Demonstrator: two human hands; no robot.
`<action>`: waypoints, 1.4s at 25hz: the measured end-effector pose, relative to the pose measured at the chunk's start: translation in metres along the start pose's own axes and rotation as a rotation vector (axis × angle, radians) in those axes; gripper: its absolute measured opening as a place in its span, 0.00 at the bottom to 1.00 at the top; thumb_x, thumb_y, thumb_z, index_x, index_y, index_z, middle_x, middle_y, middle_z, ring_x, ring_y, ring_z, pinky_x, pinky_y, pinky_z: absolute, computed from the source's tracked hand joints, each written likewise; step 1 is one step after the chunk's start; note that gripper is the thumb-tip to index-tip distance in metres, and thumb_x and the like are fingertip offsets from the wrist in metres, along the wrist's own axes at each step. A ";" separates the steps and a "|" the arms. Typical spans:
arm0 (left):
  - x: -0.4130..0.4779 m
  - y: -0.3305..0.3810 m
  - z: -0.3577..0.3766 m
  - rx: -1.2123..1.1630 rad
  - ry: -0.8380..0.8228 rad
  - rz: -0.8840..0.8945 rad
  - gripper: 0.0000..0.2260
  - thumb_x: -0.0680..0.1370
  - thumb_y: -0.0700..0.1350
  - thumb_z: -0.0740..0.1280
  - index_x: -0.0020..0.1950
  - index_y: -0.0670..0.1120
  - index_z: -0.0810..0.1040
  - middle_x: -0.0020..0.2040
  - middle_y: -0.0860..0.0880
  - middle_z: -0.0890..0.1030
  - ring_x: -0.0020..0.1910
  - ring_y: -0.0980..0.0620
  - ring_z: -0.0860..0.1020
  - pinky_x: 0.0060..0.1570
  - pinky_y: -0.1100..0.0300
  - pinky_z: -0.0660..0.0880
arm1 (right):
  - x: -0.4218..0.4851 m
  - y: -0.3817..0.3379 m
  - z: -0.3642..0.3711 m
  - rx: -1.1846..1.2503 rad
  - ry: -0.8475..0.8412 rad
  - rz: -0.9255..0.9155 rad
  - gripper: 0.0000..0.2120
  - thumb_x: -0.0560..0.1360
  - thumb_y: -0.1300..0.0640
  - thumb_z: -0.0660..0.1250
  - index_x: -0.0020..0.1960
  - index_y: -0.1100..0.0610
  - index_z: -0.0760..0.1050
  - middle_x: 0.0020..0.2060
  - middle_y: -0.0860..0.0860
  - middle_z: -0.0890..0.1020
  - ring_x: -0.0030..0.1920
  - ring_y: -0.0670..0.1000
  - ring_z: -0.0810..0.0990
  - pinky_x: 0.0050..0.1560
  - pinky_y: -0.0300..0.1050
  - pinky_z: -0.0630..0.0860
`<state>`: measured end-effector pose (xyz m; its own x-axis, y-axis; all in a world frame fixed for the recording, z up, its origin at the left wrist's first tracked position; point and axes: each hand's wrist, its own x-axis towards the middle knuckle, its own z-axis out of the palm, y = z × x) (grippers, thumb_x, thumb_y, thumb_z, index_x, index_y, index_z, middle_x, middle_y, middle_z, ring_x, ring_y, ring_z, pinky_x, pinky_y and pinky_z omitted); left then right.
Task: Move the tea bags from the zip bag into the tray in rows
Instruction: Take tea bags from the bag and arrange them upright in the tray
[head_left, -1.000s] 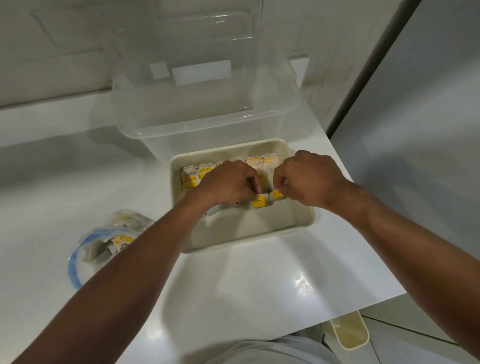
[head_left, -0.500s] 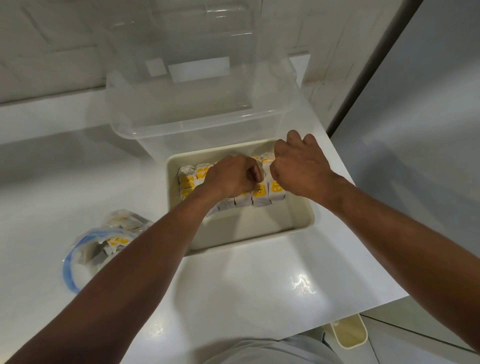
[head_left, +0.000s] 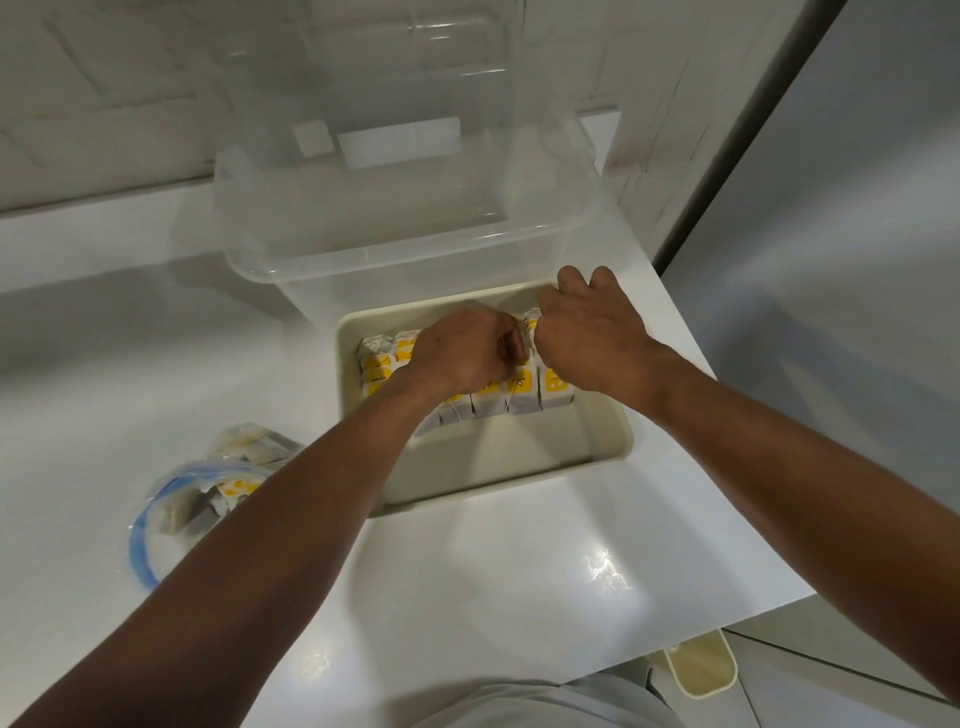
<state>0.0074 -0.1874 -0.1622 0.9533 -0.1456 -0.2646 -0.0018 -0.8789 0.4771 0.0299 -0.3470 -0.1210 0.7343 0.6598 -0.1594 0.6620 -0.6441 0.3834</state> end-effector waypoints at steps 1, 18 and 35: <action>0.000 0.000 0.001 0.013 0.015 -0.009 0.08 0.70 0.46 0.71 0.40 0.60 0.77 0.44 0.57 0.83 0.47 0.52 0.81 0.48 0.51 0.80 | 0.000 -0.001 0.001 0.008 0.005 0.000 0.07 0.74 0.62 0.63 0.47 0.56 0.80 0.48 0.52 0.75 0.56 0.57 0.69 0.49 0.52 0.61; -0.044 0.003 -0.001 0.414 0.228 0.078 0.22 0.71 0.68 0.68 0.55 0.54 0.75 0.55 0.52 0.76 0.56 0.48 0.75 0.39 0.55 0.70 | -0.028 0.007 -0.006 0.184 0.001 -0.068 0.09 0.75 0.49 0.65 0.54 0.46 0.80 0.51 0.48 0.79 0.54 0.54 0.76 0.46 0.47 0.64; -0.083 -0.001 0.011 0.443 0.011 0.148 0.19 0.80 0.56 0.61 0.71 0.59 0.68 0.58 0.51 0.77 0.59 0.47 0.77 0.44 0.57 0.70 | -0.043 -0.048 -0.020 0.278 -0.366 0.064 0.12 0.80 0.53 0.58 0.61 0.50 0.74 0.54 0.49 0.78 0.50 0.54 0.79 0.42 0.45 0.67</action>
<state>-0.0747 -0.1800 -0.1501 0.9361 -0.2816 -0.2108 -0.2649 -0.9586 0.1042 -0.0365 -0.3371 -0.1137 0.7468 0.4676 -0.4729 0.5920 -0.7915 0.1522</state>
